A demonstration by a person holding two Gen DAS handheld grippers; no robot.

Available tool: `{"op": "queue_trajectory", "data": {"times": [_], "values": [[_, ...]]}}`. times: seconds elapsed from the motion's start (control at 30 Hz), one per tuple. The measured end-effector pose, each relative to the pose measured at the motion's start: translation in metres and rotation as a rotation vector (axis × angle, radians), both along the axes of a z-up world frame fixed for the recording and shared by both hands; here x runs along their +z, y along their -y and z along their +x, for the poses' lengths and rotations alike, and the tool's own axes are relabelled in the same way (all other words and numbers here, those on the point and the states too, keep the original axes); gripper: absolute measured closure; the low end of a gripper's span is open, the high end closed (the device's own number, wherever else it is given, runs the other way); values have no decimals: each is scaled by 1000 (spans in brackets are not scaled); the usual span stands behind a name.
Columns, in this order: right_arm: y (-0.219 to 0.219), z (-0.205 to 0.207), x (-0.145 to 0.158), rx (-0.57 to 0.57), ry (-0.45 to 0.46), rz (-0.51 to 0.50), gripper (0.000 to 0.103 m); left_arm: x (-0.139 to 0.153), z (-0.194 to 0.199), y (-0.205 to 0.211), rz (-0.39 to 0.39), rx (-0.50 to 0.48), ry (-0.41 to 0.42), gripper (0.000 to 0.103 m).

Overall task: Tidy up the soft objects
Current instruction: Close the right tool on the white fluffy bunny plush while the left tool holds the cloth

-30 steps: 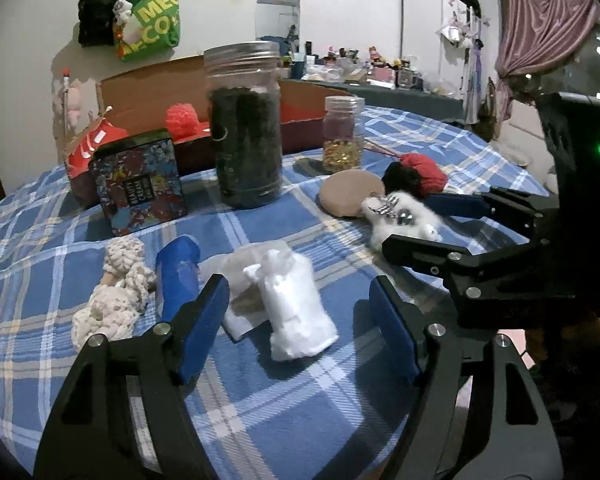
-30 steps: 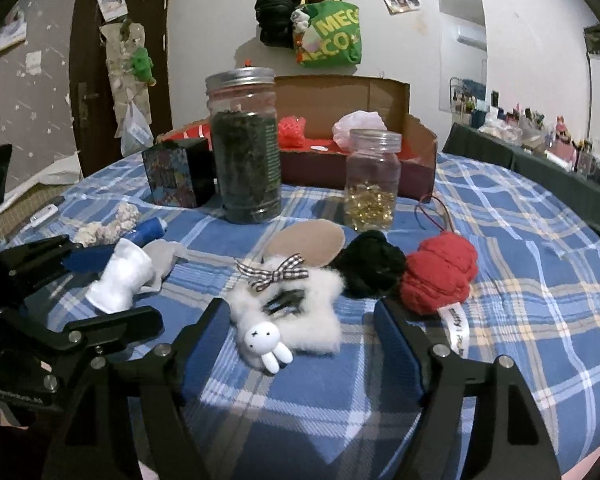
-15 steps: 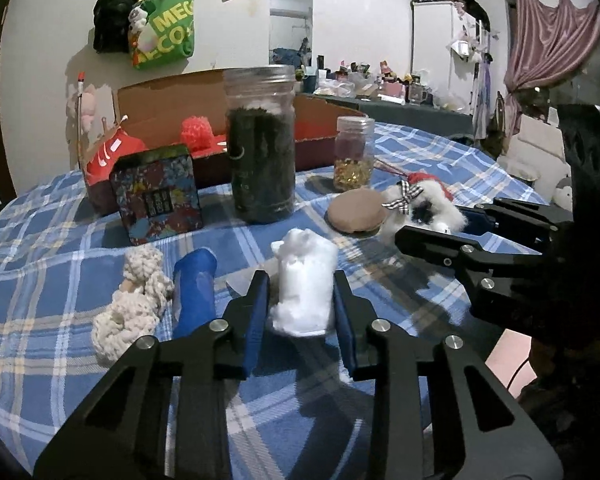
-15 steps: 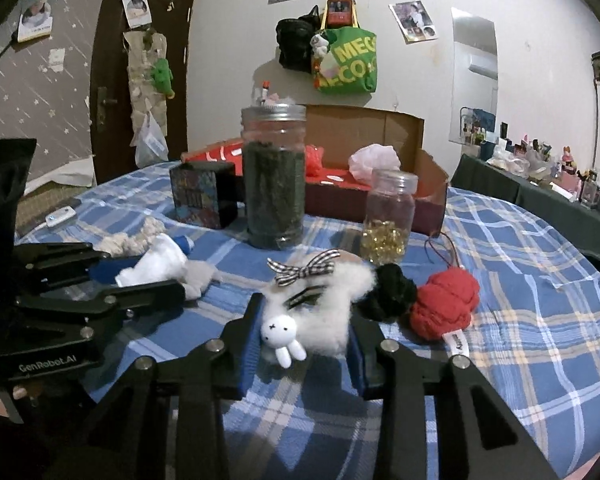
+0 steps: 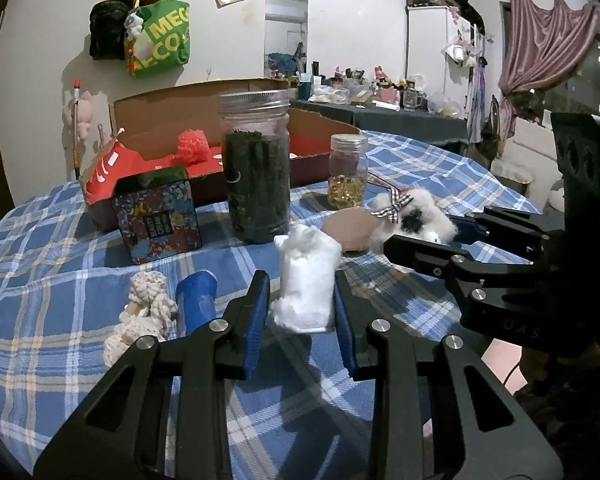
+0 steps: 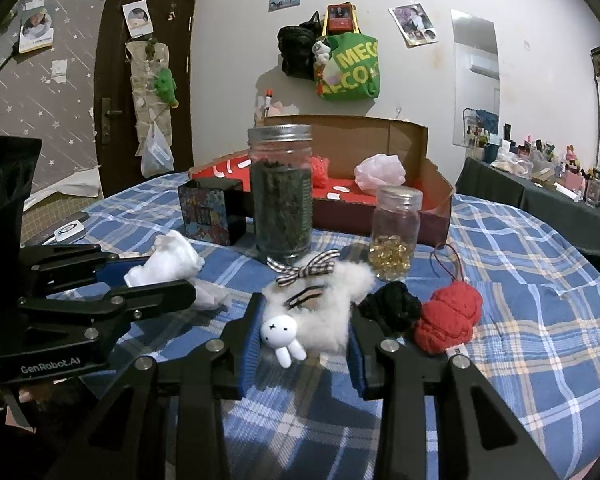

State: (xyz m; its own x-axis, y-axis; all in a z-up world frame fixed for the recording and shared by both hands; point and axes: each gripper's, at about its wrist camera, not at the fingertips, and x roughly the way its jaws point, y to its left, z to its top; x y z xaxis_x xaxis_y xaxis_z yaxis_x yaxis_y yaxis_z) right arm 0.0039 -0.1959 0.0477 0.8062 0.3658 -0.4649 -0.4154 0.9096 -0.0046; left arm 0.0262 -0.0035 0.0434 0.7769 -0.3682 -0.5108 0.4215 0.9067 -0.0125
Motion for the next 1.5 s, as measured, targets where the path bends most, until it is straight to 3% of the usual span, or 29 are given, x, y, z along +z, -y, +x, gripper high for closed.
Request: {"op": "queue_trajectory", "data": {"times": [0.47, 0.77, 0.83, 1.5], "values": [[5, 2, -1, -10, -21, 13, 64, 8, -1, -7, -55, -20, -7, 74], [6, 2, -5, -10, -31, 11, 64, -5, 1, -3, -39, -34, -61, 74], [6, 1, -5, -11, -29, 11, 64, -6, 0, -2, -37, -38, -66, 83], [6, -4, 8, 3, 9, 48, 64, 21, -5, -7, -75, -58, -9, 83]]}}
